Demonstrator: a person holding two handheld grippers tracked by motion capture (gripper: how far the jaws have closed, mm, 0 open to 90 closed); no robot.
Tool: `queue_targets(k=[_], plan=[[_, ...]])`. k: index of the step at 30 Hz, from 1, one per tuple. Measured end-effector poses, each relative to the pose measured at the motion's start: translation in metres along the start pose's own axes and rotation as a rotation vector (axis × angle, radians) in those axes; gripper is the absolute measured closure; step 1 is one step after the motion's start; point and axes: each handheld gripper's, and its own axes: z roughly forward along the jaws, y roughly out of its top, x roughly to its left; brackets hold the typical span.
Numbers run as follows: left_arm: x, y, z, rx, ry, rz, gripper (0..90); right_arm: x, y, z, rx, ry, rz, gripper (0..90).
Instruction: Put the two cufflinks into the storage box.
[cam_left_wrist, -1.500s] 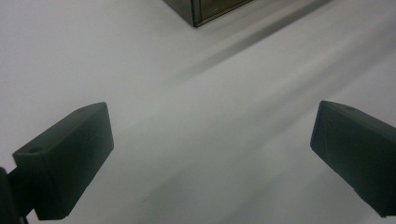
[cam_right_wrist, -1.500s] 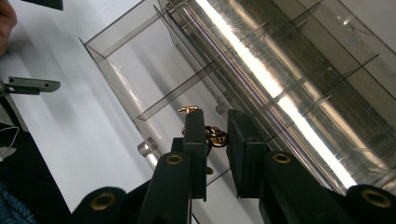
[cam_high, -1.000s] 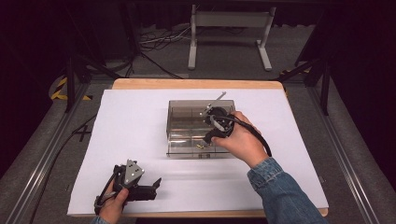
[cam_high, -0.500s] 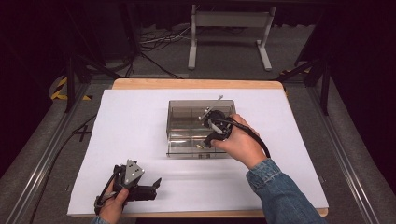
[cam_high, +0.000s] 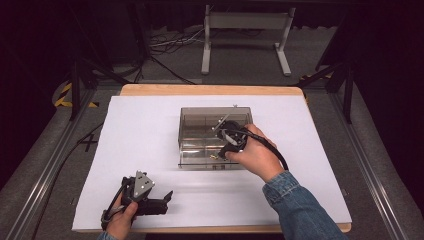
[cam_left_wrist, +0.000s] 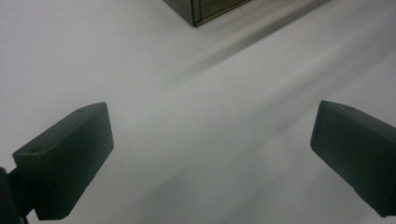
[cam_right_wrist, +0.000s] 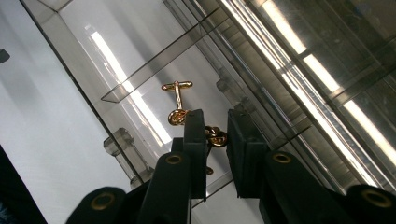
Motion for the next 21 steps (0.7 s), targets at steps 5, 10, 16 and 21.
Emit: queue_targets(k=[5, 10, 16, 21], plan=[[0.0, 0.0, 0.0, -0.002, -0.004, -0.005, 0.1, 0.0, 0.0, 0.001, -0.002, -0.002, -0.001, 75.6], [0.0, 0.0, 0.0, -0.002, -0.005, -0.004, 0.1, 0.0, -0.001, 0.0, -0.019, 0.003, 0.007, 72.8], [0.0, 0.0, 0.001, -0.001, -0.005, -0.004, 0.1, -0.001, -0.003, -0.007, -0.052, 0.005, 0.011, 72.4], [0.0, 0.0, 0.001, 0.003, -0.006, -0.002, 0.1, 0.002, -0.007, -0.019, -0.086, 0.018, 0.0, 70.1]])
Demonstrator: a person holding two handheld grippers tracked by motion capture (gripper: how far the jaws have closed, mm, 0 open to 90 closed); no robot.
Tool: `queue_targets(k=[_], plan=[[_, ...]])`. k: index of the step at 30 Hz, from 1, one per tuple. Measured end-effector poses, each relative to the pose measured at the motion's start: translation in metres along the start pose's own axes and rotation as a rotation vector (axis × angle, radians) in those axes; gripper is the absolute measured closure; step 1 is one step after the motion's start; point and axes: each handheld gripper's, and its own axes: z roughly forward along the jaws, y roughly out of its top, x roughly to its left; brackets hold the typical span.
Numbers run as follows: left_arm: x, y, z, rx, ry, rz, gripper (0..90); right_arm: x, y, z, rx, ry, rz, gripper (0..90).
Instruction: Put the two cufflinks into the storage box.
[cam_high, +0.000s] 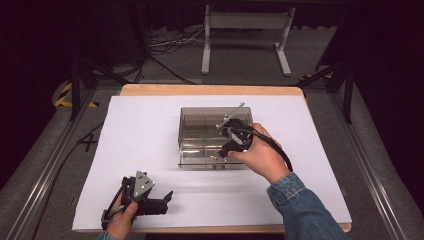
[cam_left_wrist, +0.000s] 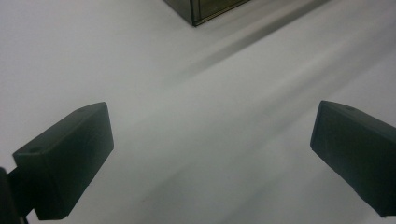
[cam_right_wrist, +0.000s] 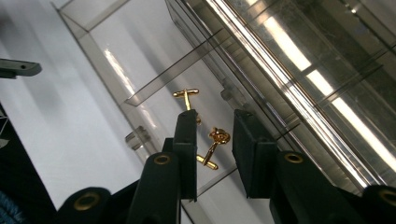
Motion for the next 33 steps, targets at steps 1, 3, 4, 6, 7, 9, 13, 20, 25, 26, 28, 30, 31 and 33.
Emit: queue_targets(k=[1, 3, 4, 6, 7, 9, 13, 20, 25, 26, 28, 30, 31, 33], plan=[[0.0, 0.0, 0.0, -0.002, 0.004, 0.003, 0.1, 0.001, -0.001, -0.003, -0.008, -0.002, -0.007, 69.9], [0.0, 0.0, 0.0, -0.003, 0.0, -0.003, 0.1, 0.003, -0.003, -0.008, -0.022, -0.002, -0.02, 69.9], [0.0, 0.0, 0.0, -0.003, -0.001, -0.004, 0.1, 0.004, -0.005, -0.011, -0.026, -0.001, -0.03, 69.5], [0.0, 0.0, 0.0, -0.004, -0.001, -0.006, 0.1, 0.006, -0.009, -0.017, -0.047, 0.003, -0.03, 67.7], [0.0, 0.0, 0.0, -0.004, 0.0, -0.005, 0.1, 0.007, -0.011, -0.02, -0.057, 0.006, -0.032, 67.5], [0.0, 0.0, 0.0, -0.004, -0.002, -0.001, 0.1, 0.009, -0.015, -0.025, -0.079, 0.006, -0.041, 66.6], [0.0, 0.0, 0.0, -0.003, 0.001, 0.0, 0.1, 0.012, -0.023, -0.035, -0.112, 0.005, -0.048, 64.6], [0.001, 0.0, 0.0, -0.002, 0.003, -0.005, 0.1, 0.016, -0.039, -0.052, -0.169, 0.002, -0.063, 60.4], [0.0, 0.0, 0.0, -0.002, 0.002, -0.004, 0.1, 0.017, -0.05, -0.059, -0.194, 0.006, -0.074, 58.8], [0.0, 0.0, 0.0, -0.002, 0.003, -0.006, 0.1, 0.017, -0.054, -0.061, -0.201, 0.009, -0.074, 58.3], [0.001, 0.0, 0.0, -0.002, 0.004, -0.005, 0.1, 0.016, -0.06, -0.063, -0.212, 0.008, -0.088, 57.4], [0.001, 0.0, 0.0, -0.002, 0.004, -0.006, 0.1, 0.014, -0.066, -0.065, -0.218, 0.009, -0.093, 57.1], [0.001, 0.0, 0.0, -0.001, 0.003, -0.005, 0.1, 0.014, -0.069, -0.066, -0.225, 0.009, -0.094, 57.1], [0.001, 0.0, 0.001, -0.001, 0.001, -0.007, 0.1, 0.011, -0.074, -0.068, -0.236, 0.013, -0.094, 57.3]])
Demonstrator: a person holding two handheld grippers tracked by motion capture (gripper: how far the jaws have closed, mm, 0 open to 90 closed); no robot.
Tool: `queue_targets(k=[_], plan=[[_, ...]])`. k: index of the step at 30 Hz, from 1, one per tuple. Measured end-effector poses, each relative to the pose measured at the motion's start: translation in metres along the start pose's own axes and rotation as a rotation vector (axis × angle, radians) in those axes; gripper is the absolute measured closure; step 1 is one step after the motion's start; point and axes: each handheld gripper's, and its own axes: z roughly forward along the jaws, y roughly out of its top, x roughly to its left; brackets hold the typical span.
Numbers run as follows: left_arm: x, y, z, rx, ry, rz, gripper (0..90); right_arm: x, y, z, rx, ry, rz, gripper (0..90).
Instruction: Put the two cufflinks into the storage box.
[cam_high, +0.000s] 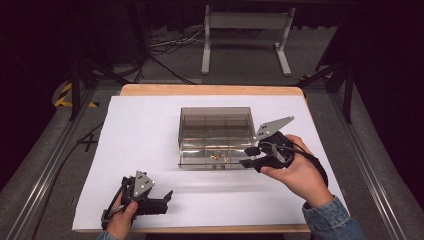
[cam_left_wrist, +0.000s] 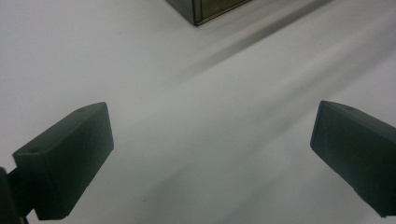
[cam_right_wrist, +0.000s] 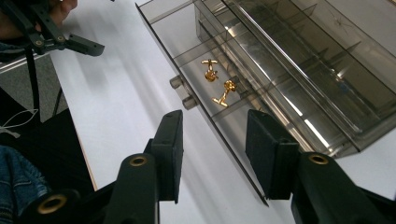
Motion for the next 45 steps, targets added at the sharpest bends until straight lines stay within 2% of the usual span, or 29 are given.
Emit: queue_targets(k=[8, 16, 23, 35, 45], plan=[[0.0, 0.0, 0.0, 0.001, 0.004, -0.002, 0.1, -0.003, -0.019, -0.015, -0.023, -0.021, 0.016, 57.0], [0.0, 0.0, 0.0, 0.003, 0.006, -0.004, 0.1, -0.007, -0.044, -0.019, -0.06, -0.029, 0.013, 56.6], [0.0, 0.0, 0.0, 0.006, 0.005, -0.007, 0.1, -0.004, -0.067, -0.008, -0.066, -0.013, -0.019, 54.9], [0.0, 0.0, 0.0, 0.009, 0.011, -0.001, 0.1, -0.001, -0.097, 0.017, -0.071, -0.024, 0.006, 54.2], [0.0, 0.0, 0.0, 0.008, 0.008, -0.003, 0.1, 0.001, -0.114, 0.037, -0.078, -0.03, 0.016, 53.2]])
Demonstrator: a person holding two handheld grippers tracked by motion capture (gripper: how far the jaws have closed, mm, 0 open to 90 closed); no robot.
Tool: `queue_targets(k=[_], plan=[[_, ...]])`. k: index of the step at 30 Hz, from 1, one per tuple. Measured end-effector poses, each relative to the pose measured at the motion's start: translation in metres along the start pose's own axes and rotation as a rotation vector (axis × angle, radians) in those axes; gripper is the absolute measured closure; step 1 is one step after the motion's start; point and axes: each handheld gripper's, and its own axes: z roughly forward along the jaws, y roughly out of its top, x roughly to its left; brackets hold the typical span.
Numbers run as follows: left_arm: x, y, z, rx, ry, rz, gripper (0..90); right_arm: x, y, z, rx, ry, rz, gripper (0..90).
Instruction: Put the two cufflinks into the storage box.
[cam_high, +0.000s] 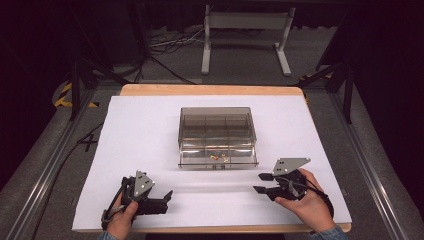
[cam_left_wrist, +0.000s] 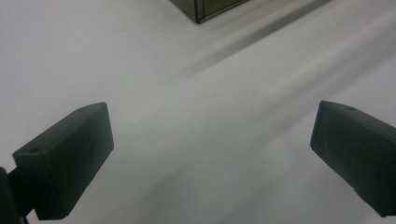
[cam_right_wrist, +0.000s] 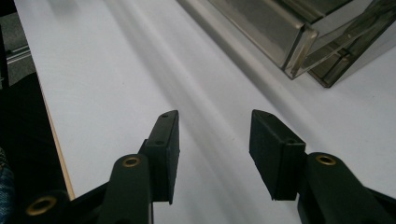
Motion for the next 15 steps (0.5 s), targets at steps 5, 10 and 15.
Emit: queue_targets(k=[5, 10, 15], plan=[[0.0, 0.0, 0.0, 0.0, -0.001, 0.003, 0.1, 0.002, -0.007, 0.008, 0.005, -0.013, -0.001, 52.3], [0.0, 0.0, 0.0, -0.001, -0.002, 0.004, 0.1, 0.002, -0.013, 0.014, 0.01, -0.021, 0.003, 51.9], [0.0, 0.0, 0.0, -0.001, -0.003, 0.008, 0.1, 0.001, -0.019, 0.02, 0.007, -0.028, 0.009, 51.5]])
